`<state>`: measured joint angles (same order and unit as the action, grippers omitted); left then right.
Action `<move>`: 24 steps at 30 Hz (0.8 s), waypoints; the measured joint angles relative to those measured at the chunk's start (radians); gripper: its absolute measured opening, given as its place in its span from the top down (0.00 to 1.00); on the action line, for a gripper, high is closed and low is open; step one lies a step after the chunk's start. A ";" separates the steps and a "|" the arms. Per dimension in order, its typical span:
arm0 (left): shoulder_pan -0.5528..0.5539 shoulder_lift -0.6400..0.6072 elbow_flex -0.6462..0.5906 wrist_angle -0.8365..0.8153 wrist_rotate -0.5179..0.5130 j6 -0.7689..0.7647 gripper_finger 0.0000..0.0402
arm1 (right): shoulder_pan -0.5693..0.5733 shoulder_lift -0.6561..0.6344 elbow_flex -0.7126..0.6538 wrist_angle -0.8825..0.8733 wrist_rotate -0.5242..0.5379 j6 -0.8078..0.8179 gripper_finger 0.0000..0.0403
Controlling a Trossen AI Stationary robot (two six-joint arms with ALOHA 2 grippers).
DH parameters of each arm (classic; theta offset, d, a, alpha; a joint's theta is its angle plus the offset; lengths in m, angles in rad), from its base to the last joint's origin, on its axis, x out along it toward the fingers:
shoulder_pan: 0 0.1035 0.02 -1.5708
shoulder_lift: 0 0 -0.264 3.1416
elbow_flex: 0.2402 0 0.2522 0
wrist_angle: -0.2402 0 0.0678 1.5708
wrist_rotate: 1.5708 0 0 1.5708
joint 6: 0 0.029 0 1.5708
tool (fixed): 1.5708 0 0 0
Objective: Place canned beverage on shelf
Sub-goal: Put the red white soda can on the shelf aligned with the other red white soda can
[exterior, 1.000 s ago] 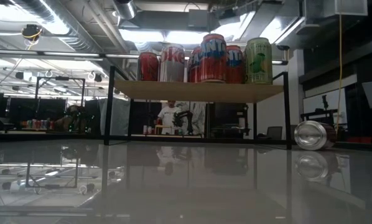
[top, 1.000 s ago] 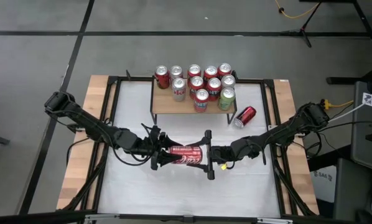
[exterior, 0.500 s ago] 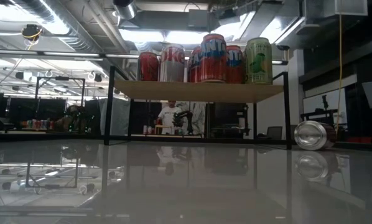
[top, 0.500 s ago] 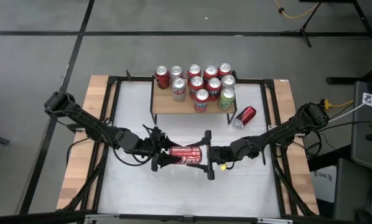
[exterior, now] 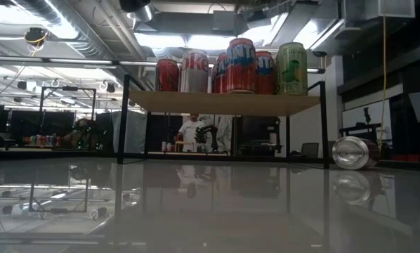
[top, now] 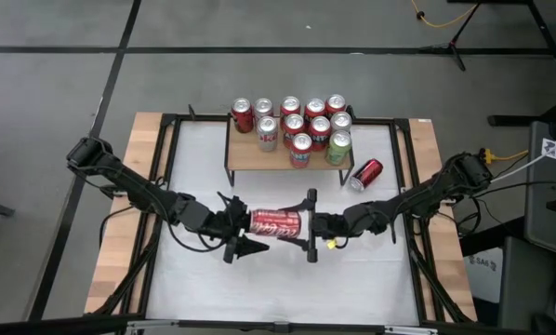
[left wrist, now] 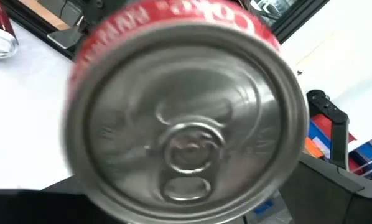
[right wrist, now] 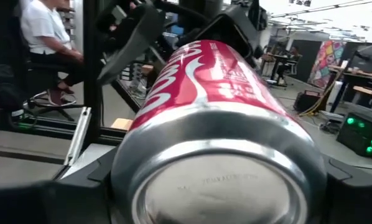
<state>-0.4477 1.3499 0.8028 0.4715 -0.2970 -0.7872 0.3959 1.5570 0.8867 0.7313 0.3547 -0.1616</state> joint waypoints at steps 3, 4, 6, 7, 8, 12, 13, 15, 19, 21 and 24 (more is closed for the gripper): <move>0.000 0.000 0.000 0.004 -0.004 0.000 0.18 | 0.001 0.000 0.000 0.000 -0.009 0.000 0.27; 0.000 0.000 0.000 0.004 -0.006 0.000 0.18 | 0.001 0.000 0.000 -0.002 -0.008 0.000 0.27; 0.001 0.000 0.000 0.004 -0.011 0.000 0.18 | 0.001 0.000 0.000 -0.003 -0.009 0.000 0.27; 0.001 0.000 0.000 0.004 -0.012 0.000 0.18 | 0.001 0.000 0.000 -0.004 -0.012 0.000 0.27; 0.001 0.000 0.000 0.004 -0.013 0.000 0.18 | 0.001 0.000 0.000 -0.003 -0.017 0.000 0.27; 0.001 0.000 0.000 0.004 -0.013 0.000 0.18 | 0.002 0.001 0.000 -0.004 -0.038 0.000 0.27; 0.001 0.000 0.000 0.004 -0.013 0.000 0.18 | 0.002 0.001 0.000 -0.004 -0.043 0.000 0.27; 0.002 0.000 0.000 0.004 -0.015 0.001 0.18 | 0.002 0.001 0.000 -0.007 -0.060 0.004 0.27; 0.002 0.000 0.000 0.007 -0.030 0.001 0.18 | 0.003 0.002 0.000 -0.009 -0.065 0.008 0.27; 0.002 -0.001 0.000 0.010 -0.041 0.002 0.18 | 0.003 0.002 0.000 -0.010 -0.084 0.010 0.27; 0.002 -0.001 0.000 0.010 -0.063 0.004 0.18 | 0.003 0.002 0.000 -0.011 -0.077 0.011 0.27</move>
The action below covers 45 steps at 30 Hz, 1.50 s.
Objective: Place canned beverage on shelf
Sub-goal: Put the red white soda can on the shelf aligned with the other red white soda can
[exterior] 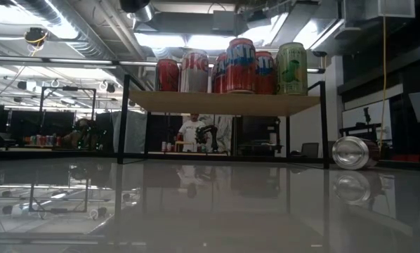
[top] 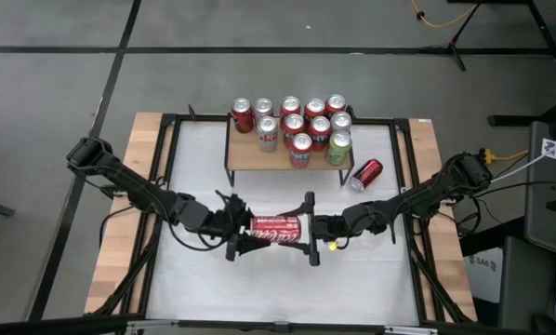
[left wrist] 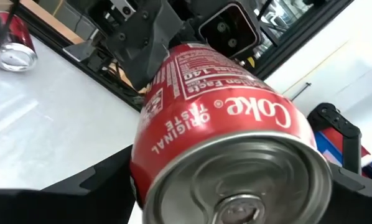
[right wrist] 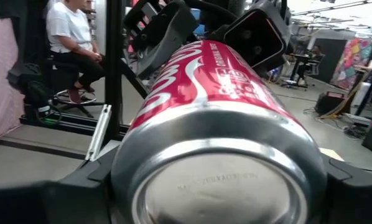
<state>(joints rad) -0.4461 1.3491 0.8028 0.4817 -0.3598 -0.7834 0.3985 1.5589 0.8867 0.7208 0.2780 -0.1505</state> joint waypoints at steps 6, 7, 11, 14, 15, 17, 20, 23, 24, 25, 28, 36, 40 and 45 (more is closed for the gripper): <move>0.001 0.000 0.000 0.000 -0.004 0.000 0.18 | 0.000 0.001 0.000 0.001 0.023 -0.003 0.27; 0.001 0.000 0.000 0.001 -0.004 0.000 0.18 | 0.000 0.001 0.000 0.000 0.023 -0.003 0.27; 0.001 0.000 0.000 0.005 -0.004 0.005 0.18 | 0.000 0.001 0.000 -0.008 0.025 -0.003 0.27; 0.001 0.000 0.000 0.005 -0.004 0.005 0.18 | 0.000 0.001 0.000 -0.008 0.026 -0.003 0.27; 0.001 0.000 0.000 0.005 -0.006 0.005 0.18 | 0.000 0.001 0.000 -0.008 0.026 -0.003 0.27; 0.000 0.000 0.000 0.005 -0.022 0.005 0.18 | 0.000 0.001 0.000 -0.010 0.027 -0.004 0.27; 0.000 0.000 0.000 0.007 -0.040 0.006 0.18 | 0.000 0.001 0.000 -0.011 0.030 -0.004 0.27; 0.000 0.000 0.000 0.007 -0.043 0.007 0.18 | 0.000 0.001 0.000 -0.012 0.030 -0.004 0.27; 0.000 0.000 0.000 0.007 -0.043 0.008 0.18 | 0.000 0.001 0.000 -0.012 0.030 -0.004 0.27; 0.000 0.000 0.000 0.007 -0.043 0.008 0.18 | 0.000 0.001 0.000 -0.012 0.030 -0.004 0.27; 0.000 0.000 0.000 0.010 -0.065 0.008 0.18 | 0.000 0.001 0.000 -0.013 0.033 -0.009 0.27; 0.001 -0.002 0.002 0.016 -0.106 0.010 0.18 | 0.000 0.002 0.000 -0.022 0.052 -0.011 0.27; 0.001 -0.002 0.002 0.015 -0.107 0.009 0.22 | 0.000 0.002 0.000 -0.022 0.052 -0.012 0.27; 0.001 -0.002 0.002 0.014 -0.102 0.009 0.29 | 0.000 0.002 0.000 -0.021 0.054 -0.012 0.27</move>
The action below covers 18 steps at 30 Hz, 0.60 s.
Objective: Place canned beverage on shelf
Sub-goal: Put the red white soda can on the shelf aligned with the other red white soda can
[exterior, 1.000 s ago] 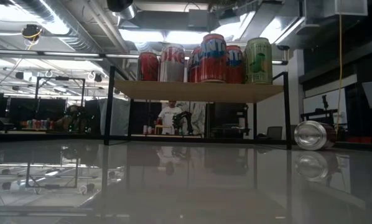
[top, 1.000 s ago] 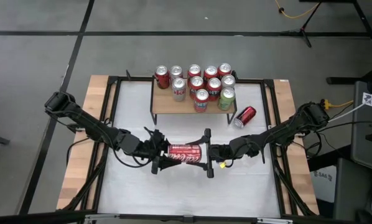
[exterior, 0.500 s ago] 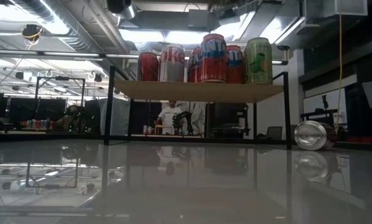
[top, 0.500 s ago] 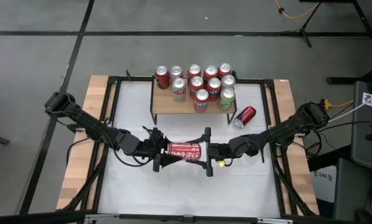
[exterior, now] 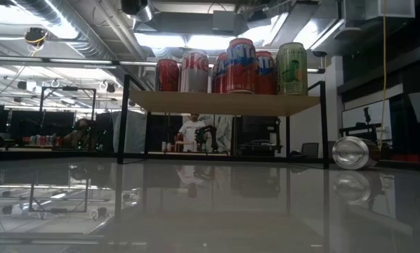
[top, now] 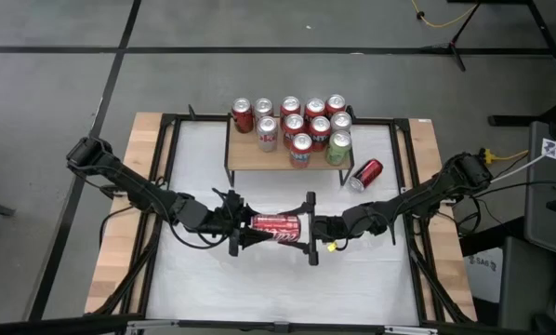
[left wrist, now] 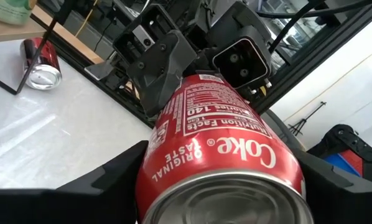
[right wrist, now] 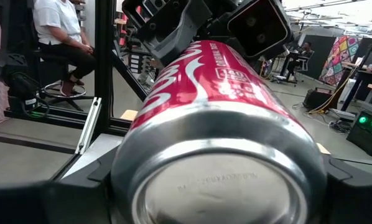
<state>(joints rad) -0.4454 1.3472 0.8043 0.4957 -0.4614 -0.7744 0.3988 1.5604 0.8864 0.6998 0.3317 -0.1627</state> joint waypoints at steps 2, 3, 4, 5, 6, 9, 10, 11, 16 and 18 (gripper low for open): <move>0.000 0.000 0.000 0.000 0.000 0.000 0.29 | 0.000 0.000 0.000 0.001 0.000 0.000 0.27; 0.000 0.000 0.000 0.000 0.000 0.000 0.29 | 0.000 0.000 0.000 0.001 0.000 0.000 0.26; 0.000 0.000 0.000 0.000 0.001 0.000 0.29 | 0.000 0.000 0.000 0.001 0.000 0.000 0.26; 0.000 0.000 0.000 0.000 0.001 0.000 0.29 | 0.000 0.000 0.000 0.001 0.000 0.000 0.26; 0.000 0.000 0.000 0.000 0.002 0.000 0.29 | 0.000 0.000 0.000 0.000 -0.001 0.000 0.25; 0.000 0.000 0.000 -0.006 0.004 0.000 0.29 | 0.000 0.000 0.000 -0.012 -0.001 0.000 0.22; 0.000 0.000 0.000 -0.008 0.007 0.000 0.29 | 0.000 0.000 0.000 -0.018 -0.001 0.000 0.21; 0.000 0.000 0.000 -0.010 0.008 0.000 0.29 | 0.000 0.000 0.000 -0.022 0.000 0.001 0.20; 0.000 0.000 0.000 -0.013 0.009 0.000 0.29 | 0.000 0.000 0.000 -0.022 0.009 0.001 0.15; 0.001 0.000 0.000 -0.013 0.015 0.000 0.29 | 0.000 0.000 0.000 -0.023 0.008 0.001 0.13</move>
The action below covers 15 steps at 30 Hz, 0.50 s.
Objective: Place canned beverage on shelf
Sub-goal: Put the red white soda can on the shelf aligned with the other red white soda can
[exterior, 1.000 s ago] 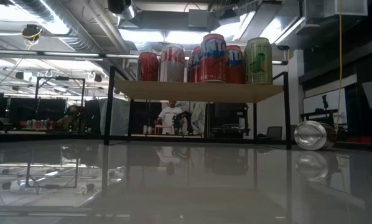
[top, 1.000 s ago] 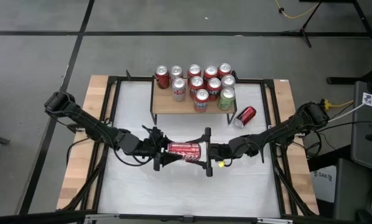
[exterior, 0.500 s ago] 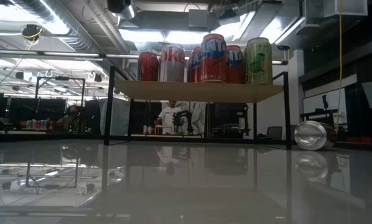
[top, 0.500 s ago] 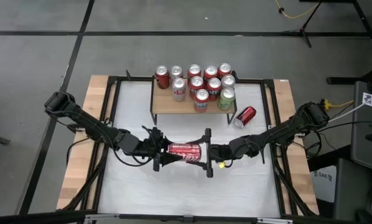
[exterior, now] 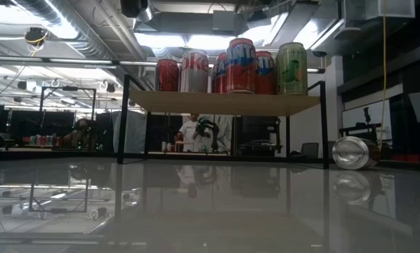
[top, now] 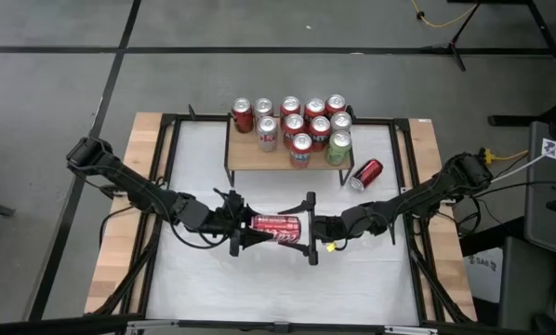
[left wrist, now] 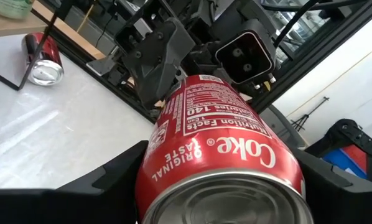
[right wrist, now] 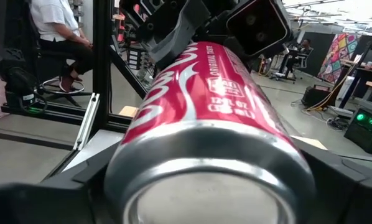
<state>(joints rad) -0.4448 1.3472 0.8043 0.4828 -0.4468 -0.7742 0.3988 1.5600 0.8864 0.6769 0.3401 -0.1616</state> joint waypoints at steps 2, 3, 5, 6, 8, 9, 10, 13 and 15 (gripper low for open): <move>0.008 -0.002 0.000 0.000 0.025 0.000 0.29 | 0.000 -0.006 0.000 -0.011 0.000 0.000 0.11; 0.013 -0.004 0.000 0.000 0.043 0.000 0.29 | 0.000 -0.015 0.000 -0.031 0.000 0.000 0.10; 0.026 -0.006 0.000 0.003 0.067 0.000 0.29 | 0.000 -0.042 0.000 -0.077 -0.001 0.001 0.09; 0.034 -0.006 0.006 -0.008 0.079 0.000 0.29 | 0.000 -0.061 0.000 -0.114 0.000 0.001 0.09; 0.055 -0.006 0.039 -0.063 0.120 0.009 0.29 | 0.001 -0.102 0.000 -0.196 -0.002 0.011 0.09; 0.069 -0.006 0.065 -0.109 0.143 0.024 0.29 | 0.001 -0.123 0.000 -0.241 -0.002 0.029 0.10; 0.082 -0.006 0.096 -0.162 0.164 0.039 0.29 | 0.001 -0.146 0.000 -0.291 -0.004 0.051 0.10; 0.127 -0.007 0.213 -0.385 0.230 0.089 0.29 | 0.001 -0.215 0.000 -0.447 -0.003 0.109 0.10; 0.162 -0.008 0.297 -0.546 0.292 0.138 0.29 | 0.000 -0.262 0.000 -0.551 0.001 0.152 0.10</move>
<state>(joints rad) -0.2826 1.3396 1.1009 -0.0629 -0.1548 -0.6362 0.3988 1.2982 0.8867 0.1258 0.3409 -0.0092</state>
